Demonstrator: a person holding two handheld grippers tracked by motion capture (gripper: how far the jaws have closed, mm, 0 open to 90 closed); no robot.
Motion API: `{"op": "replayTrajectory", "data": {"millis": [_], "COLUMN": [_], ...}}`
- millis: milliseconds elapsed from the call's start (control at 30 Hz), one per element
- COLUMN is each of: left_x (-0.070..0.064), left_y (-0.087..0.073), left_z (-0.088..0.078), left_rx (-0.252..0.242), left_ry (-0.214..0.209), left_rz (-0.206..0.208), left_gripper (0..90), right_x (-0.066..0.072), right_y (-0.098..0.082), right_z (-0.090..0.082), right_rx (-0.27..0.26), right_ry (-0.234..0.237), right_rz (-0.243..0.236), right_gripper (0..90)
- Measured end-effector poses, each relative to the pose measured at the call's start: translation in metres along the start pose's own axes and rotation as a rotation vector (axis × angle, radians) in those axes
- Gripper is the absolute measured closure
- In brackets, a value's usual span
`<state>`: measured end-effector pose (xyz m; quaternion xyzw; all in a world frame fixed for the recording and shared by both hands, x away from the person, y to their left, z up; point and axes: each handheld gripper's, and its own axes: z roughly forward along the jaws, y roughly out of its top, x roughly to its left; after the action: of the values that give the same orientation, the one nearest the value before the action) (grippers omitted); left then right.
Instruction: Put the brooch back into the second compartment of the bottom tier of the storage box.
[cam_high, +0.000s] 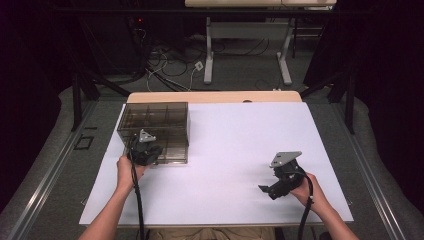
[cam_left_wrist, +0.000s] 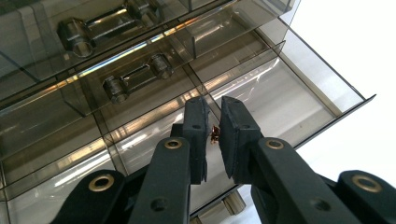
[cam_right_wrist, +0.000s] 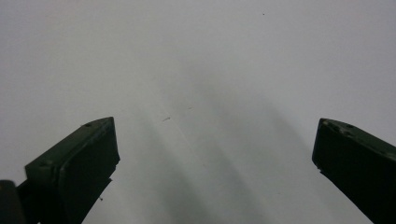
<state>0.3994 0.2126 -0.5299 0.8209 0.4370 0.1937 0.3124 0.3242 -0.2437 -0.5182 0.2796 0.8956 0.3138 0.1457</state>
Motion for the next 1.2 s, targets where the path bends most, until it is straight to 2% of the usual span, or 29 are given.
{"op": "replayTrajectory", "data": {"millis": [700, 967, 1067, 1100, 1200], "left_x": [0.000, 0.002, 0.000, 0.000, 0.000], "left_y": [-0.001, 0.000, 0.000, 0.000, -0.001], "left_z": [0.002, -0.004, -0.007, -0.009, -0.012], "left_rx": [0.005, -0.018, -0.014, 0.003, -0.002], "left_ry": [0.009, 0.017, 0.026, 0.030, 0.042], "left_rz": [-0.008, -0.023, -0.024, -0.022, -0.031], "left_gripper": [78.4, 63.9, 53.4, 49.8, 39.0], "right_x": [0.000, 0.000, 0.000, 0.001, 0.000], "right_y": [0.000, 0.000, 0.000, 0.000, 0.000], "right_z": [0.000, 0.000, 0.000, 0.000, -0.001], "right_rx": [0.004, -0.001, 0.001, 0.000, 0.001], "right_ry": [0.002, 0.002, -0.001, -0.002, -0.002], "right_rz": [-0.002, 0.000, 0.000, 0.003, 0.001], "right_gripper": [0.0, 0.0, 0.0, 0.0, 0.0]}}
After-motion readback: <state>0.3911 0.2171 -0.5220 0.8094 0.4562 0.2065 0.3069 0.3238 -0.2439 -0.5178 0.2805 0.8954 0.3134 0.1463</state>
